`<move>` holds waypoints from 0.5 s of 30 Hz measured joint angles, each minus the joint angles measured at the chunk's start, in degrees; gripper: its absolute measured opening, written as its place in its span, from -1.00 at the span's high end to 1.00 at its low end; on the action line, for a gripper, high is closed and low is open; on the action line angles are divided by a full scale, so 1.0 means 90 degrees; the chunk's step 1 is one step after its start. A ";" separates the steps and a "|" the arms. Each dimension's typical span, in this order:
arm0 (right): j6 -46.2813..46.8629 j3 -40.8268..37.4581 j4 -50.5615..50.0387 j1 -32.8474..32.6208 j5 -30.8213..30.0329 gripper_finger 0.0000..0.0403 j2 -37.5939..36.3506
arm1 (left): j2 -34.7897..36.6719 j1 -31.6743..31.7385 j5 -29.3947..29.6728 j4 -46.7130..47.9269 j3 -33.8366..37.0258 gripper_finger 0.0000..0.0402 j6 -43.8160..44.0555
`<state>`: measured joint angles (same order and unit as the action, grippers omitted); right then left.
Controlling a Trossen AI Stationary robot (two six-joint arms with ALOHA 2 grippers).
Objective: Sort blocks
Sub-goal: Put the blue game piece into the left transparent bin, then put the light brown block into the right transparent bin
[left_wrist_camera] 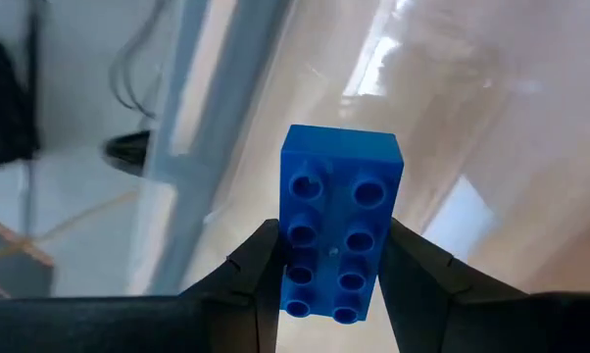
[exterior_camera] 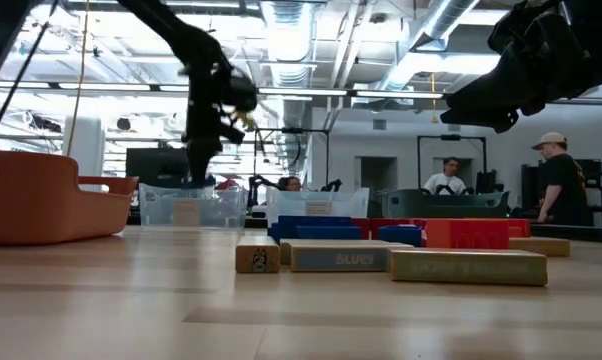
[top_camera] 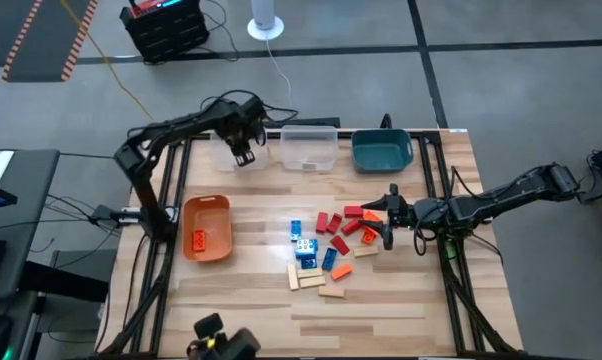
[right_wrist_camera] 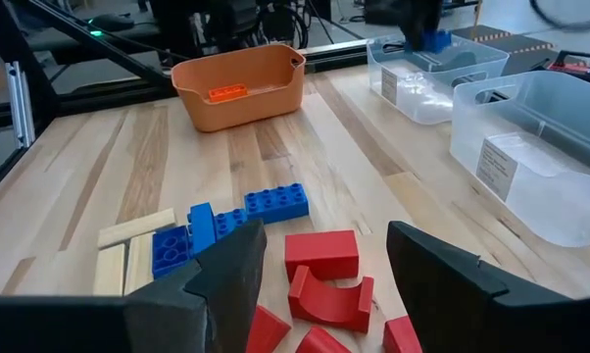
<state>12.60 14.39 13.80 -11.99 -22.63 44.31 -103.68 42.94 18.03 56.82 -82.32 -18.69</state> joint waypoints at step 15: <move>0.0003 0.0000 -0.0028 -0.0002 0.0004 -0.24 -0.0001 | -0.0818 0.0160 -0.0432 -0.0074 0.0000 -0.11 0.0226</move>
<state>12.62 14.39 13.55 -12.01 -22.60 44.31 -111.04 44.38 14.14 56.16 -82.32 -16.65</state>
